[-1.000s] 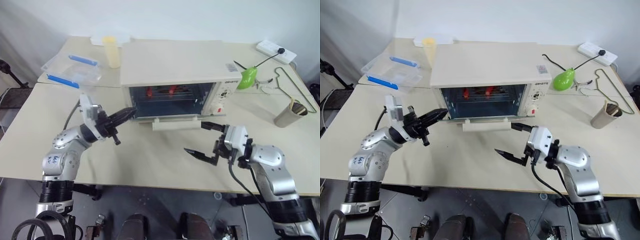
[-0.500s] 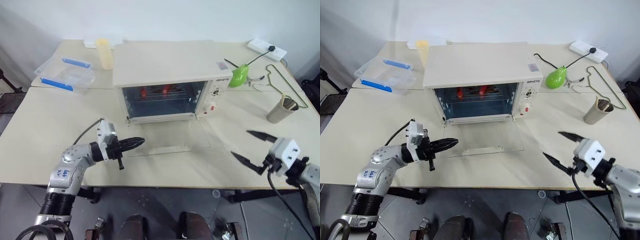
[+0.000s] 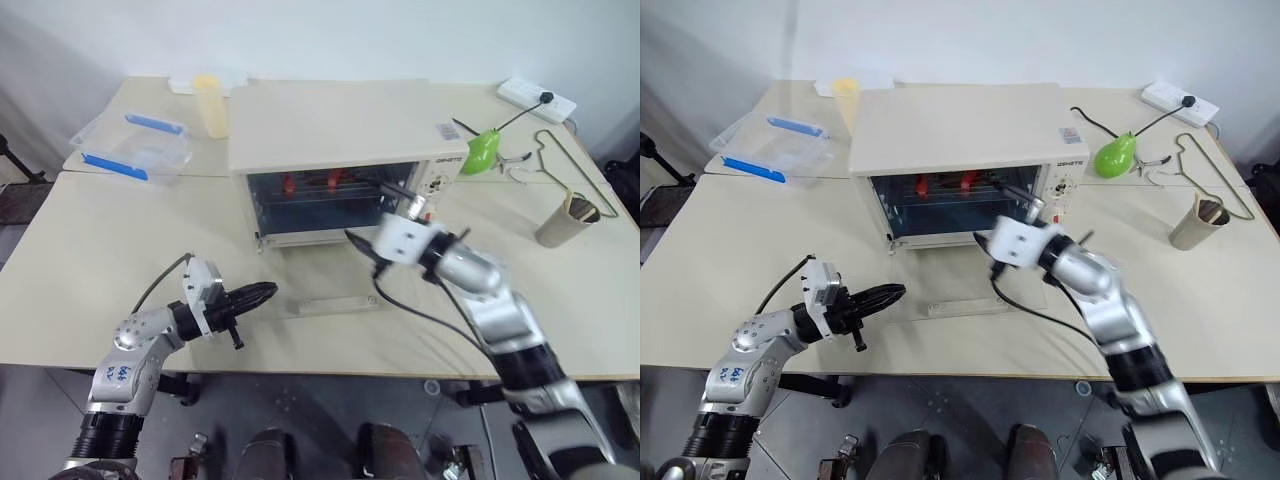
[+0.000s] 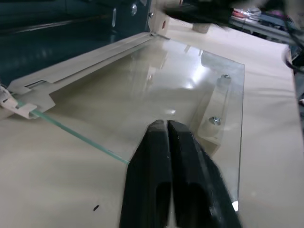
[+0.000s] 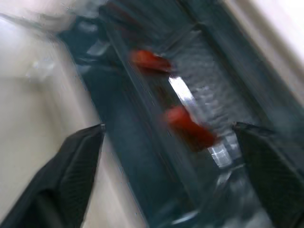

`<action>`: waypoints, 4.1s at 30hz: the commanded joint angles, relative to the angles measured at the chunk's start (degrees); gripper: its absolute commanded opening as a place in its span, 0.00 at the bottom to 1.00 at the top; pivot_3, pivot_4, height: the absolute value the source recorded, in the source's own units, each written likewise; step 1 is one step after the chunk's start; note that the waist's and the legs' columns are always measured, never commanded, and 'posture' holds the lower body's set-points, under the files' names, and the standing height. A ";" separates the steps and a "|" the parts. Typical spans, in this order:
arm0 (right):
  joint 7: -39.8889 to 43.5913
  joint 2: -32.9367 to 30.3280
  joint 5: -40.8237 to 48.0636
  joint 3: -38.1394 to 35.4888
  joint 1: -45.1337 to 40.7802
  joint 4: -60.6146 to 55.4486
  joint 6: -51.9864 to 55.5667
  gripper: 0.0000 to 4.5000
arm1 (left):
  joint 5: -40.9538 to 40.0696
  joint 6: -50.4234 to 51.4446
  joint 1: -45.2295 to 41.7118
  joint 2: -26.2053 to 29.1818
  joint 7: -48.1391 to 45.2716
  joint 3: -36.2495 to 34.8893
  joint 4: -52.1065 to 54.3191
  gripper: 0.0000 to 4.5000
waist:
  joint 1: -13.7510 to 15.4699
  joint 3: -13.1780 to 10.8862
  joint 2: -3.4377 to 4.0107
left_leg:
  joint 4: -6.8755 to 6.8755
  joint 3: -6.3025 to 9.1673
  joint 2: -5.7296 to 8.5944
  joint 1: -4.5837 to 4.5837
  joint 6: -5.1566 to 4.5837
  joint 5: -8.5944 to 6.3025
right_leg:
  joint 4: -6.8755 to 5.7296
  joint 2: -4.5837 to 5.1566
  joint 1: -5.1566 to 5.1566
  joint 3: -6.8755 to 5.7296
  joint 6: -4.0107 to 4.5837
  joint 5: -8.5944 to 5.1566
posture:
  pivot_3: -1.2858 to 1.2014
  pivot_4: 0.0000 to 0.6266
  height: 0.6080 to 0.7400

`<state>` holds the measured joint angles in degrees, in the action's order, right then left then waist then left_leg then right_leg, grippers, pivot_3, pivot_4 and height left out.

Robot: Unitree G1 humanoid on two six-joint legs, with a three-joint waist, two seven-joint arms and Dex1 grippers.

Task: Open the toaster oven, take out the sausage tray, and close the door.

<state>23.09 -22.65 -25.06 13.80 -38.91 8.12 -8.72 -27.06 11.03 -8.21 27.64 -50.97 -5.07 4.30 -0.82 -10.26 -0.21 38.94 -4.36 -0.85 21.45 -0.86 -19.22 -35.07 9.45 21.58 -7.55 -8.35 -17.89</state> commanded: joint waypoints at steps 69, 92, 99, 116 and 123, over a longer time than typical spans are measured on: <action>8.40 -14.75 3.78 -1.70 14.95 -22.21 -15.80 0.02 | -7.25 3.48 -14.03 -2.00 3.74 -7.18 -3.71 1.00 | -0.47 -0.09 -0.14 | 0.01 0.46 0.06 0.20 0.06 -0.05 | 0.14 -0.08 -0.09 -0.17 -0.03 0.01 | 0.52 0.24 1.00; 11.24 -18.60 7.74 -2.90 17.09 -20.50 -24.97 0.02 | -45.98 52.91 -12.67 6.61 28.79 -18.13 7.08 1.00 | 0.61 -0.10 -0.16 | 0.13 0.59 -0.11 0.18 0.05 -0.05 | 0.10 -0.02 -0.16 -0.02 -0.03 0.01 | 0.52 0.24 1.00; 12.09 -18.47 8.23 -3.13 16.47 -19.99 -25.76 0.02 | -51.83 56.26 -14.49 5.74 35.85 -18.52 5.09 0.60 | 0.58 -0.10 -0.16 | 0.13 0.58 -0.03 0.18 0.06 -0.05 | 0.10 -0.03 -0.16 -0.02 -0.03 0.01 | 0.52 0.24 1.00; 14.27 -18.17 11.21 -3.29 14.82 -18.74 -27.47 0.02 | -77.66 60.91 -13.82 9.30 51.36 -11.02 -0.27 0.00 | 0.58 -0.10 -0.16 | 0.13 0.60 -0.02 0.16 0.06 -0.05 | 0.11 -0.03 -0.17 0.00 -0.03 0.01 | 0.52 0.24 1.00; 17.46 -18.00 15.01 -2.86 15.03 -19.55 -26.30 0.02 | -85.94 61.57 -10.00 16.86 54.31 -4.94 -0.30 0.00 | 0.63 -0.10 -0.16 | 0.13 0.64 -0.06 0.15 0.06 -0.05 | 0.09 -0.02 -0.18 0.09 -0.02 0.01 | 0.52 0.24 1.00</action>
<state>41.29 -41.08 -14.22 12.64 -22.27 -9.10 -36.06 -110.48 69.97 -19.54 44.24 4.30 -13.57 1.45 -0.20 -10.36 -0.37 39.07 -3.72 -0.91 21.60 -0.80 -19.26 -34.99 9.42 21.40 -7.45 -8.37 -17.88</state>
